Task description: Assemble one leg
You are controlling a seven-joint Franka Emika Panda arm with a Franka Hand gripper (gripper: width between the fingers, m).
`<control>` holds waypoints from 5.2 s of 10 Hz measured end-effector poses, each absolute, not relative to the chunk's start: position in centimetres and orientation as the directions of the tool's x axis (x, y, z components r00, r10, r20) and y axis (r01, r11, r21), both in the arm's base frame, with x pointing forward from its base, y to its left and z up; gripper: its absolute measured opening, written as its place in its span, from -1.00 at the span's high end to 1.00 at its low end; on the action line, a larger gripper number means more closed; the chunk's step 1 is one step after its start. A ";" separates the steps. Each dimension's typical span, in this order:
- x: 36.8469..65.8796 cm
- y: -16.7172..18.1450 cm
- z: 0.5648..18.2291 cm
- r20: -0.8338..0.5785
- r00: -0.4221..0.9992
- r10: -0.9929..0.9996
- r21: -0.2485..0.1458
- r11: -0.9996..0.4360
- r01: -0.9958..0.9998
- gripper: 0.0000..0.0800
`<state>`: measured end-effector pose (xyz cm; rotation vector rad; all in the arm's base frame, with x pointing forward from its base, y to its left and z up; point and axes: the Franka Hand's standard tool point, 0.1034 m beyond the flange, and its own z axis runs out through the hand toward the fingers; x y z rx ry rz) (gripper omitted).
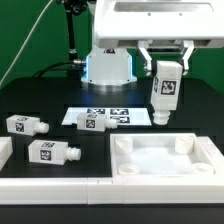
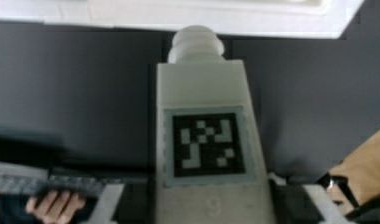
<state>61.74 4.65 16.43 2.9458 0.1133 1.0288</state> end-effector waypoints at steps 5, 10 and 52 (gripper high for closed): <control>61.9 7.7 14.7 0.608 0.792 0.066 0.017 -0.997 0.070 0.29; 62.2 11.0 11.4 0.590 0.805 0.064 0.004 -0.997 0.077 0.29; 64.0 11.2 7.4 -0.024 0.767 -0.641 -0.095 -0.762 -0.640 0.29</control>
Offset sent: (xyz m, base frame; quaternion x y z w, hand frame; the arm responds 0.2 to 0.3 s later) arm 0.0032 0.0286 -0.0135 -0.0113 0.0095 0.0073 0.9999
